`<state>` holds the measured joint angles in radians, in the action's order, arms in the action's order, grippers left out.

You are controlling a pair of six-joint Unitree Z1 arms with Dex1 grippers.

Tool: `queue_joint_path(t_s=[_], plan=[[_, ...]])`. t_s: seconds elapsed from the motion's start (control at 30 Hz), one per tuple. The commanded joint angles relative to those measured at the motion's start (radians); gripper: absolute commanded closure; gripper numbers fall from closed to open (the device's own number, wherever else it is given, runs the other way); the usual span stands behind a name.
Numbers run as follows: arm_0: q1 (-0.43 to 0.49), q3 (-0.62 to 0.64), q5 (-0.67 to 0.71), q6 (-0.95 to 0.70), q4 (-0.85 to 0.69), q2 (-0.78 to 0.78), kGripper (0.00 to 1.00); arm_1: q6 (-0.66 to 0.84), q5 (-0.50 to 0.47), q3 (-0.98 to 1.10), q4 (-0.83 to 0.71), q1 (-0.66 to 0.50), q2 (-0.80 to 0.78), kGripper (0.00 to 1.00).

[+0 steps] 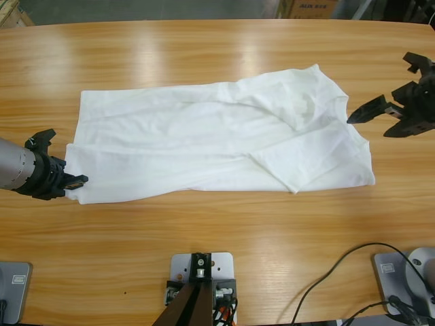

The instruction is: Fold clothes

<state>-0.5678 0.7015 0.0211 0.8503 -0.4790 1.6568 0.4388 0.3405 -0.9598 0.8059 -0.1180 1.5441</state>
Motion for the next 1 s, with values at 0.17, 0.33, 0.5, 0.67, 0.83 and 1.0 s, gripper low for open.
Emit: queue_joint_path(t_s=[0.17, 0.33, 0.5, 0.67, 0.83, 1.0], plan=[[-0.011, -0.03, -0.004, -0.011, -0.006, -0.023, 1.0, 0.194, 0.012, 0.215, -0.171, 0.004, -0.05, 0.036], [-0.015, -0.03, -0.004, -0.012, -0.005, -0.025, 1.0, 0.254, 0.009, 0.274, -0.226, 0.004, -0.046, 0.041], [-0.018, -0.03, -0.004, -0.011, -0.006, -0.025, 1.0, 0.32, -0.011, 0.319, -0.288, 0.004, -0.001, 0.036], [-0.02, -0.031, -0.004, -0.011, -0.006, -0.026, 1.0, 0.367, -0.071, 0.327, -0.306, 0.004, 0.023, 0.036], [-0.019, -0.031, -0.004, -0.011, -0.005, -0.024, 1.0, 0.403, -0.126, 0.326, -0.309, 0.004, 0.033, 0.036], [-0.02, -0.031, -0.004, -0.011, -0.006, -0.023, 1.0, 0.419, -0.136, 0.332, -0.321, 0.004, 0.074, 0.032]])
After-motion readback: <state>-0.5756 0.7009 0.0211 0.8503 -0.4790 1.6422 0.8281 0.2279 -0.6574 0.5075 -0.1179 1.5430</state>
